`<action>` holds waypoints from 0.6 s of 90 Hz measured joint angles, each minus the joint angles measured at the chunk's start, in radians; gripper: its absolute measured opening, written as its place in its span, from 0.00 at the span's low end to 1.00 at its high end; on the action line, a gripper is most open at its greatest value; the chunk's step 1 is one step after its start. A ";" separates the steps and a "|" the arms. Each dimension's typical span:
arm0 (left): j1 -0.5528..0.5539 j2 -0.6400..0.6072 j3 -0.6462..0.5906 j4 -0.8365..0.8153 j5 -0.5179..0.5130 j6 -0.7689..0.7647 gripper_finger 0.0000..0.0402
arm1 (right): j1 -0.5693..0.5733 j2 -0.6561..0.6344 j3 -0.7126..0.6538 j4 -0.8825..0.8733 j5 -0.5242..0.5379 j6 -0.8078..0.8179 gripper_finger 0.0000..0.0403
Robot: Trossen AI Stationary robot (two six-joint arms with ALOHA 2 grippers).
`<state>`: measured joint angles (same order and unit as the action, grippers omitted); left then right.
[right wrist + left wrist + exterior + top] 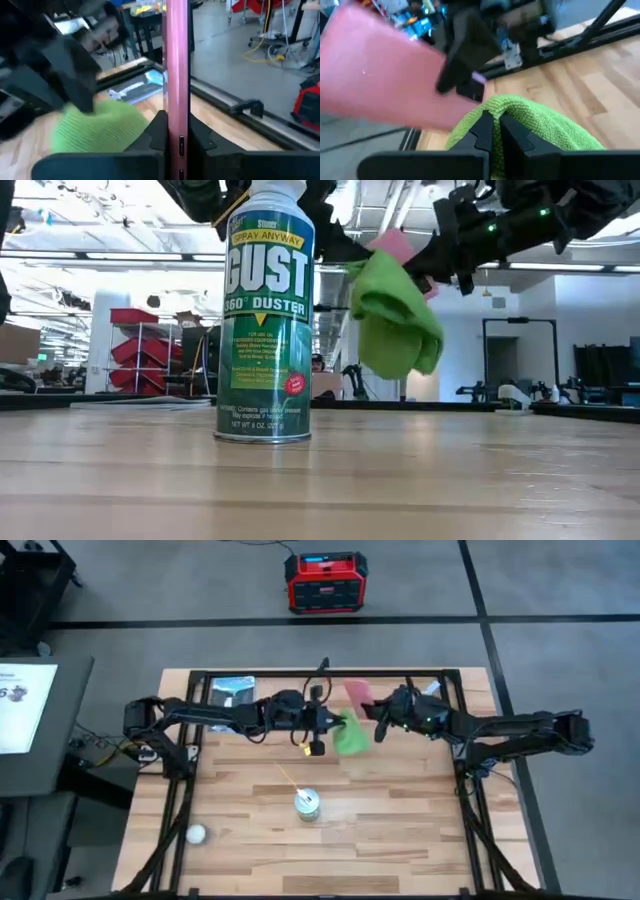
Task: Apply microfiber cloth
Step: Wipe the back of the black cellphone with the green microfiber cloth
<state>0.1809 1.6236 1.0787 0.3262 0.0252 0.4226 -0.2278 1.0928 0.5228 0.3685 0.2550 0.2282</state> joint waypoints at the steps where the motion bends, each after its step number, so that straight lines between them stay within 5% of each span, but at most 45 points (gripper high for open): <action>1: 0.000 0.000 0.001 0.006 -0.001 0.001 0.00 | 0.002 0.004 0.000 -0.004 0.000 0.004 0.03; 29: 0.047 -0.015 0.005 0.093 -0.124 0.044 0.00 | 0.084 0.083 0.000 -0.029 -0.015 0.036 0.03; 54: 0.042 -0.020 0.006 0.076 -0.093 0.009 0.00 | 0.074 0.086 0.000 -0.007 0.005 0.029 0.03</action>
<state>0.2231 1.6033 1.0847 0.4019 -0.0676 0.4318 -0.1535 1.1792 0.5224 0.3619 0.2601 0.2571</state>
